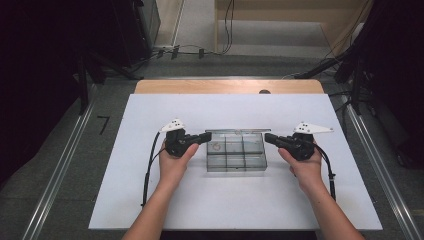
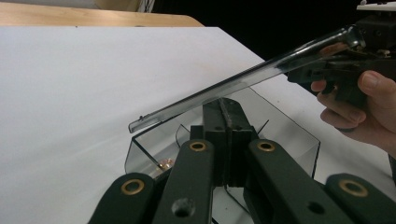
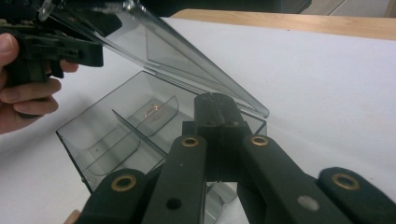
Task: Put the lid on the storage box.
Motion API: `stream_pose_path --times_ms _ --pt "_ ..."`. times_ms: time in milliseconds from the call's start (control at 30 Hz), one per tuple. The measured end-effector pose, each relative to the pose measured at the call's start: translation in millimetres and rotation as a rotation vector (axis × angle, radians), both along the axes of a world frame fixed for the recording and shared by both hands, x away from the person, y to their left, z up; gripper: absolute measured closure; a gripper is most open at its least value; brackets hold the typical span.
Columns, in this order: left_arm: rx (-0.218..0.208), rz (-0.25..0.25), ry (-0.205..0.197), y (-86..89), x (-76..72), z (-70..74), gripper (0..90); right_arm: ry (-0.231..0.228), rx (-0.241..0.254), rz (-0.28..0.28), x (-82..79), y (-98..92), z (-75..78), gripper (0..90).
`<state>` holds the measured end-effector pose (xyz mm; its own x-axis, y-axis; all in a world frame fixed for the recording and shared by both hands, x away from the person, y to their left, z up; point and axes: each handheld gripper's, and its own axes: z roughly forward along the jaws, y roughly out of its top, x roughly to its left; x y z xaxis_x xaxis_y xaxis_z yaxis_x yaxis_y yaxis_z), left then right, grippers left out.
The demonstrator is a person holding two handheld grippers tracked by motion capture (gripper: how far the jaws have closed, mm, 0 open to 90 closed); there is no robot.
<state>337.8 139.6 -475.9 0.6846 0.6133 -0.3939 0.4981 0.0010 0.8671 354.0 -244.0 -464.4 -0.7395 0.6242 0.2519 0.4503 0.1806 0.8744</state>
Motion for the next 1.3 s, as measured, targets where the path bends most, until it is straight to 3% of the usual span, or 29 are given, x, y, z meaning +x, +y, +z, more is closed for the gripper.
stream_pose_path --times_ms 367,867,1300 --pt "-0.017 -0.008 -0.015 -1.4 -4.7 2.5 89.9 -0.005 0.003 0.011 -1.2 2.4 2.2 88.0" --pt "-0.032 -0.009 -0.027 3.5 -22.0 -1.5 89.9 -0.018 -0.002 0.036 -11.1 6.1 -0.1 88.0" --pt "-0.015 -0.018 -0.038 1.8 -36.1 -3.3 89.9 -0.034 -0.005 0.042 -25.3 1.9 -8.4 88.0"
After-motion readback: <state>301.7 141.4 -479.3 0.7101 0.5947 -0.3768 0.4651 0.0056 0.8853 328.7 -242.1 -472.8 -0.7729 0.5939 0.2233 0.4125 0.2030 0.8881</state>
